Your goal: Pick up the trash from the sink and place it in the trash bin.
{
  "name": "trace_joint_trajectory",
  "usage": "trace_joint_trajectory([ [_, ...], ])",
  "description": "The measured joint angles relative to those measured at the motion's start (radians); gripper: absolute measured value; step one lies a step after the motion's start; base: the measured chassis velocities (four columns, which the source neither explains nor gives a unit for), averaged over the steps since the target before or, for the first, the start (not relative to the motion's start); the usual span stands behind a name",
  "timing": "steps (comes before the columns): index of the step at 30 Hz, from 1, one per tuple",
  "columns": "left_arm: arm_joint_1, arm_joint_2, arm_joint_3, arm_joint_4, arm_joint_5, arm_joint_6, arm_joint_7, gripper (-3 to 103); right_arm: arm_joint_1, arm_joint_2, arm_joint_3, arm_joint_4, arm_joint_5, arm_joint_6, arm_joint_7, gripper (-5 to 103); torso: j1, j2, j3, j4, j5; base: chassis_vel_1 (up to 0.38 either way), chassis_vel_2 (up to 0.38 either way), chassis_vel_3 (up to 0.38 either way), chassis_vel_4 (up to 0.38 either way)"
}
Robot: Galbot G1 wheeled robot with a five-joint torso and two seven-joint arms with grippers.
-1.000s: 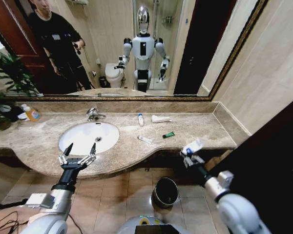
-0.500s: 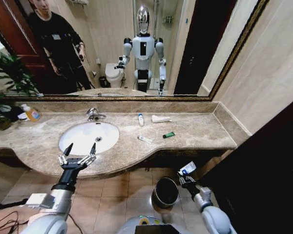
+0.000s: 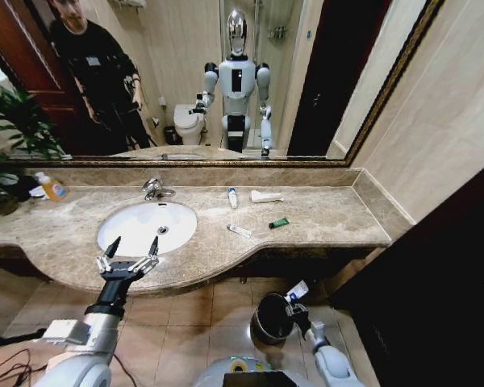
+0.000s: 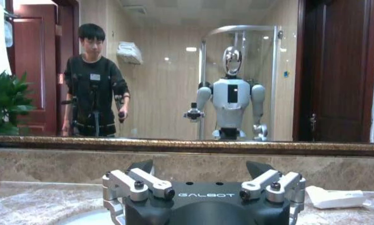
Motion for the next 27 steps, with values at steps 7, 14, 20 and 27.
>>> trace_joint_trajectory([
  [7, 0.000, 0.000, 0.000, 0.000, 0.000, 0.000, 0.000, 100, 0.047, 0.047, -0.010, -0.150, -0.075, 0.055, 0.004, 22, 0.000, 0.000, 0.000, 0.0000, 0.0002, 0.000, 0.000, 0.000, 0.000],
  [14, 0.000, 0.000, 0.000, 0.000, 0.000, 0.000, 0.000, 100, 0.101, 0.080, -0.007, -0.265, -0.120, 0.118, 0.021, 22, 0.000, 0.000, 0.000, 0.0000, 0.0000, 0.000, 0.000, 0.000, 0.000],
  [20, 0.000, 0.000, 0.000, 0.000, 0.000, 0.000, 0.000, 100, 0.152, 0.095, 0.003, -0.319, -0.147, 0.137, 0.040, 22, 0.000, 0.000, 0.000, 0.0000, 0.0001, 0.000, 0.000, 0.000, 0.000],
  [27, 0.000, 0.000, 0.000, 0.000, 0.000, 0.000, 0.000, 100, 0.170, 0.097, 0.008, -0.328, -0.174, 0.119, 0.052, 22, 0.000, 0.000, 0.000, 0.0000, 0.0000, 0.000, 0.000, 0.000, 0.000],
])
